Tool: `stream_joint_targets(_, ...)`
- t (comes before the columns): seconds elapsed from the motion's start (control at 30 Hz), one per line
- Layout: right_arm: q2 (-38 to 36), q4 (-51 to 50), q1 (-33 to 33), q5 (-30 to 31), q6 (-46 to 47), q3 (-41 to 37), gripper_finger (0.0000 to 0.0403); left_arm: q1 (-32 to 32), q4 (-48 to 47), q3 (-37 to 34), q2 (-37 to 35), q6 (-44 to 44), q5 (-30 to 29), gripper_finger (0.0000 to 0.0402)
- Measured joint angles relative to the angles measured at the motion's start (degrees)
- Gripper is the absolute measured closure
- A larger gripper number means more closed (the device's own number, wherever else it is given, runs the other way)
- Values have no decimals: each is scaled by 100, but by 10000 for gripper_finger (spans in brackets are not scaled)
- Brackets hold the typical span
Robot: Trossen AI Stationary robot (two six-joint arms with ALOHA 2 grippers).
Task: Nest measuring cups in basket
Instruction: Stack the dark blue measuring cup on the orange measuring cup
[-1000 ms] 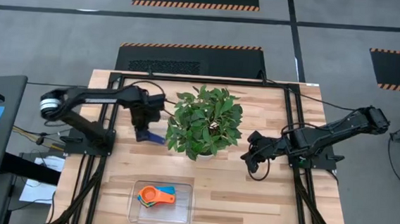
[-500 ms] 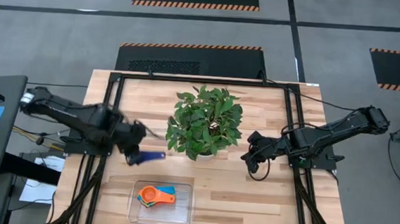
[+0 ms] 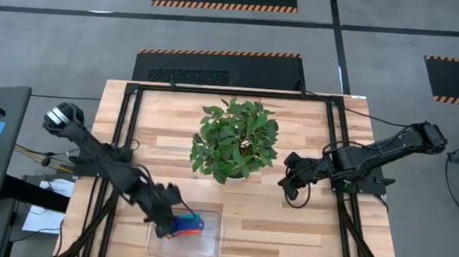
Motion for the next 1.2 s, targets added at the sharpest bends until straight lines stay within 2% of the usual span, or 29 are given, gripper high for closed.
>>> stream_joint_targets(0.1, -1, 0, 0, 0, 0, 0, 390, -70, -314, 407, 332, 39, 0, 401)
stream_joint_targets(0.23, 0, -1, 7, 0, 1, 0, 390, -115, -1350, 935, 713, 84, 68, 401)
stream_joint_targets(0.33, -1, 2, 55, 0, 0, 0, 390, -138, -1763, 1149, 943, 86, 63, 401)
stream_joint_targets(0.43, -1, 6, 140, 0, 2, 0, 390, -138, -1800, 1206, 1101, 125, 83, 401)
stream_joint_targets(0.73, 1, 21, 390, 2, 4, 0, 390, -138, -2001, 1206, 1155, -559, -167, 387)
stream_joint_targets(0.9, 1, 19, 464, 2, 4, 0, 390, -138, -2068, 1206, 1161, -181, 119, 383)
stream_joint_targets(1.2, 1, 19, 476, 2, 7, 0, 390, -138, -2121, 1206, 1161, -3, 128, 381)
